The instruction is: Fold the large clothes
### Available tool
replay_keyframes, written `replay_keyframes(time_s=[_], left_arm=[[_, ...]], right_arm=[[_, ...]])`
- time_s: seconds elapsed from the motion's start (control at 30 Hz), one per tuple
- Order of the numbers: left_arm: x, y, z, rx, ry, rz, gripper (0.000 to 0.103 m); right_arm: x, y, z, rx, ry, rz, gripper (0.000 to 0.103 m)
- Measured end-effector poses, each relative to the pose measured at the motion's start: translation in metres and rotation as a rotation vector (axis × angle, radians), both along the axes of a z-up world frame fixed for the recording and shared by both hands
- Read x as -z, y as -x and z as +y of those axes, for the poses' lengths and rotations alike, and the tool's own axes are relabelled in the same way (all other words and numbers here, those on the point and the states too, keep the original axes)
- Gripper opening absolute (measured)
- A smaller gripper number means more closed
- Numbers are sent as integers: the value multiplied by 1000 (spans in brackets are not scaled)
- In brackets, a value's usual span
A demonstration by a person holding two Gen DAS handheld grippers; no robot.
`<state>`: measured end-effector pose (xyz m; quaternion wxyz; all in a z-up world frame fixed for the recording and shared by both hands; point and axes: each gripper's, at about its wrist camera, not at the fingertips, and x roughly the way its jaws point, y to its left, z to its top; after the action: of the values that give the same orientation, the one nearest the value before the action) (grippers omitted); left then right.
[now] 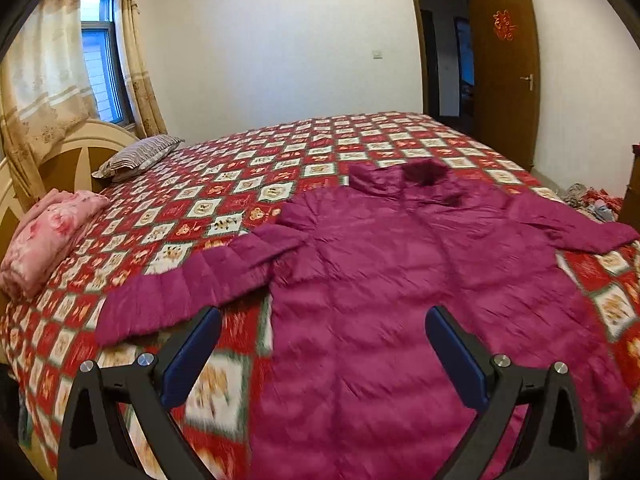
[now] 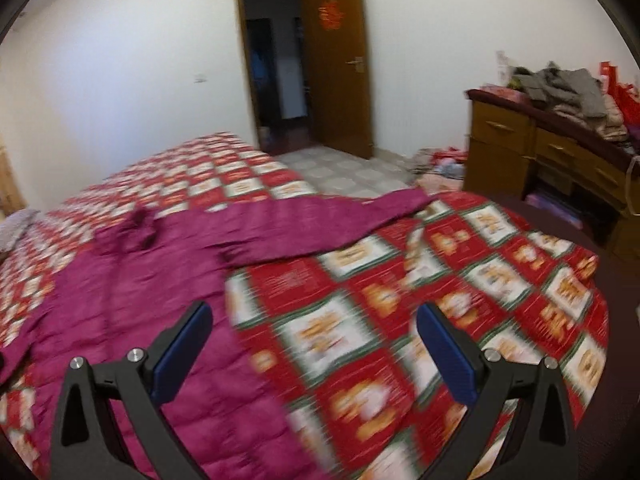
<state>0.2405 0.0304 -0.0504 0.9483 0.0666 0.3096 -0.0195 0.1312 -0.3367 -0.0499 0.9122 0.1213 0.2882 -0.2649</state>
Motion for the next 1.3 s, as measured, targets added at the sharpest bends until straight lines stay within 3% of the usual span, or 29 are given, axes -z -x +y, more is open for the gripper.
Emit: replay_keyframes(time_s=[0.23, 0.3, 0.5, 0.67, 0.77, 0.83, 0.87, 0.97, 1.03, 1.2, 1.3], left_arm=[[38, -95, 22, -81, -17, 51, 102], [53, -116, 24, -100, -20, 75, 102], [87, -140, 33, -167, 29, 79, 102], [111, -153, 43, -182, 98, 180, 102], [115, -155, 49, -179, 146, 201, 102], [118, -157, 48, -179, 150, 215, 102], [119, -158, 46, -179, 142, 221, 102], [119, -157, 45, -177, 128, 222, 102], [120, -157, 45, -177, 131, 221, 102], [120, -157, 46, -175, 139, 219, 102], [120, -157, 48, -173, 151, 219, 102]], right_arm=[[7, -40, -104, 183, -111, 37, 103], [12, -58, -132, 218, -146, 39, 96], [33, -108, -186, 294, -227, 58, 88], [53, -139, -212, 348, -236, 118, 86], [68, -149, -219, 347, -256, 162, 71], [77, -154, -221, 332, -262, 186, 51], [80, -154, -222, 328, -266, 193, 46], [84, -149, -223, 335, -255, 166, 36], [83, -145, -224, 330, -255, 161, 20], [70, -148, -218, 286, -255, 149, 10], [38, -148, -192, 218, -217, 91, 10]])
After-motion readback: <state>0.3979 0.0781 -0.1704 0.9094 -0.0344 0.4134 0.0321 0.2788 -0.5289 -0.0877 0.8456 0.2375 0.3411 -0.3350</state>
